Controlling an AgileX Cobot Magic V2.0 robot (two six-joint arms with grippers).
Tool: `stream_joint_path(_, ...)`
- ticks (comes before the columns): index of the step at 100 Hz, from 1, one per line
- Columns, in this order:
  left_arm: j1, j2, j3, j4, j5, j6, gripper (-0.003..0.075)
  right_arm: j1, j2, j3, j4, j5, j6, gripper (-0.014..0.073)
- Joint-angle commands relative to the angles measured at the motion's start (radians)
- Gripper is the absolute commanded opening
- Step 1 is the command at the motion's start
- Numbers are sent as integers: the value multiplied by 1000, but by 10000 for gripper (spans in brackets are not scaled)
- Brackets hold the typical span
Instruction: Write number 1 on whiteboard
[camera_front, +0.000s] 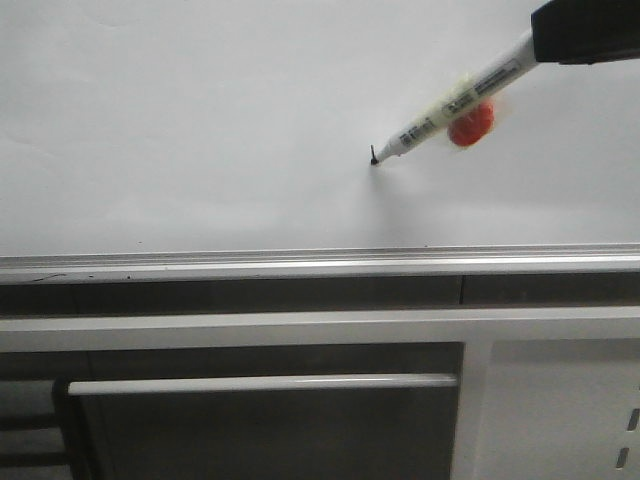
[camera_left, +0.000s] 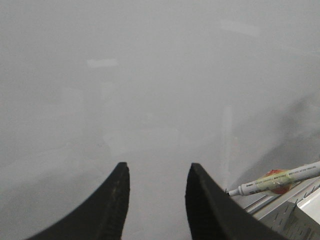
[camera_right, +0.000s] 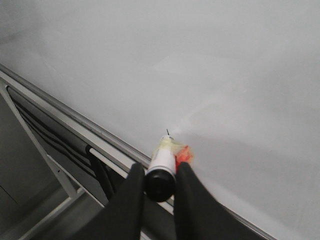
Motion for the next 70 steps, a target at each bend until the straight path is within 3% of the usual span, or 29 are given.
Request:
stream_joint_path(1,1,-6,-27,0,-18,-6,239,0,21,-37,40,-9,-31,-43)
stream_joint_path(29,1,-6,-27,0,-20,-5,239,0,100,-37,64,-12,-63,-43)
stream_joint_path(39,1,-6,-27,0,-20,-5,239,0,101,-39,89,114,-63,-43)
stream_joint_path(45,1,-6,-27,0,-20,-5,239,2,68,-47,93,173,-52,-42)
stream_joint_path(70,1,-3,-27,0,42,-3,239,2,-132,-51,96,171,30,-43)
